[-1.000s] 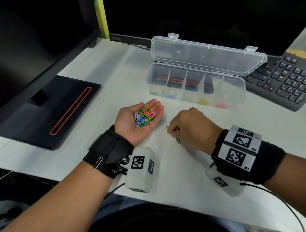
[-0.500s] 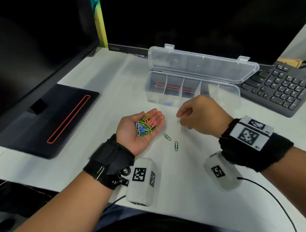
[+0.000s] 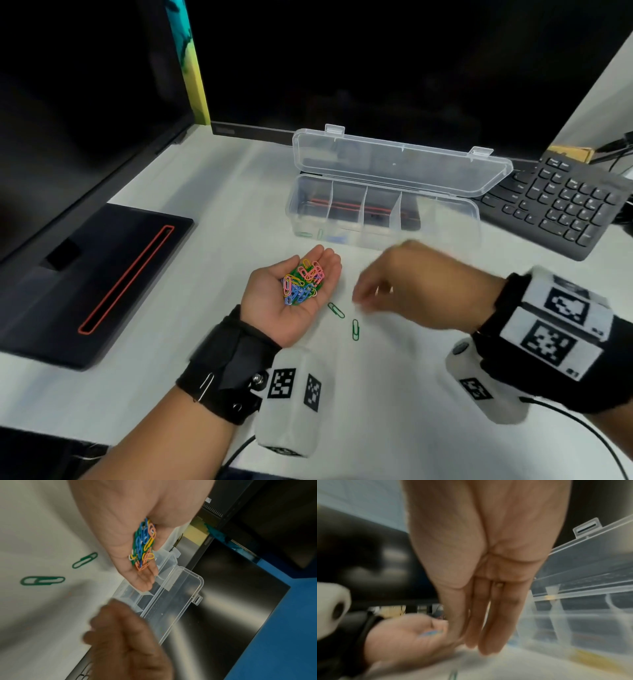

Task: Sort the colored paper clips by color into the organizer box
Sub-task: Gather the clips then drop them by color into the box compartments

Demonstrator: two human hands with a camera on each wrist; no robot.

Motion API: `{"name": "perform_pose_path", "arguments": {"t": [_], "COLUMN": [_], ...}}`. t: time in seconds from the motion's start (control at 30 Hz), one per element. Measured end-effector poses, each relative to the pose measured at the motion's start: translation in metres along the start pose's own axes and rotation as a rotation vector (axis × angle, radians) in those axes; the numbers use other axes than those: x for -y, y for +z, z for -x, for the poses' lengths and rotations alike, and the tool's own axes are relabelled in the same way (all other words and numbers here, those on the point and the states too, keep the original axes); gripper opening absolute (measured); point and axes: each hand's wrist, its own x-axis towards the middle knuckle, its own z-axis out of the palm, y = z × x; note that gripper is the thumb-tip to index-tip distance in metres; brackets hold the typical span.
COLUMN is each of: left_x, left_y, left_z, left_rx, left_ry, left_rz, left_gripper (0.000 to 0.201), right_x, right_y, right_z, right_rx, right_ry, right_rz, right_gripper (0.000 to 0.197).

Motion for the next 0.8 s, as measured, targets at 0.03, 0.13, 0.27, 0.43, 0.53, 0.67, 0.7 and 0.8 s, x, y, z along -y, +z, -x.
{"name": "perform_pose_path", "arguments": {"t": [0.03,0.13,0.27,0.43,0.53,0.67,0.7,0.8], "left_x": [-0.001,-0.002,-0.003,-0.01,-0.012,-0.013,-0.014,-0.016], "left_y": [0.0,-0.001,-0.001,0.011,0.012,0.008,0.006,0.004], "left_z": [0.0,-0.002,-0.006,-0.021,-0.026,-0.029,-0.029,-0.03], "left_rx": [0.003,0.012,0.027,0.022,0.022,0.033,0.035,0.041], "left_ry": [0.004,0.007,0.0,0.017,0.022,0.025,0.027,0.035], "left_rz": [-0.012,-0.021,-0.061,-0.094,-0.094,-0.095,-0.093,-0.109], "left_gripper": [0.031,0.031,0.031,0.032,0.032,0.032,0.032,0.035], "right_x": [-0.002,-0.005,-0.007,0.001,0.0,0.004,0.006,0.009], "right_y": [0.009,0.027,0.028,0.032,0.031,0.035,0.038,0.042], "right_z": [0.001,-0.002,-0.006,-0.005,-0.009,-0.02,-0.023,-0.032], "right_rx": [0.123,0.197,0.191,0.196,0.066,-0.029,-0.014,0.001], "right_ry": [0.006,0.019,0.068,0.113,0.153,0.182,0.177,0.181], "right_rz": [0.002,-0.008,0.051,0.047,-0.163,-0.293,-0.263,-0.16], "right_gripper": [0.022,0.026,0.013,0.009,0.004,0.022,0.026,0.025]}}
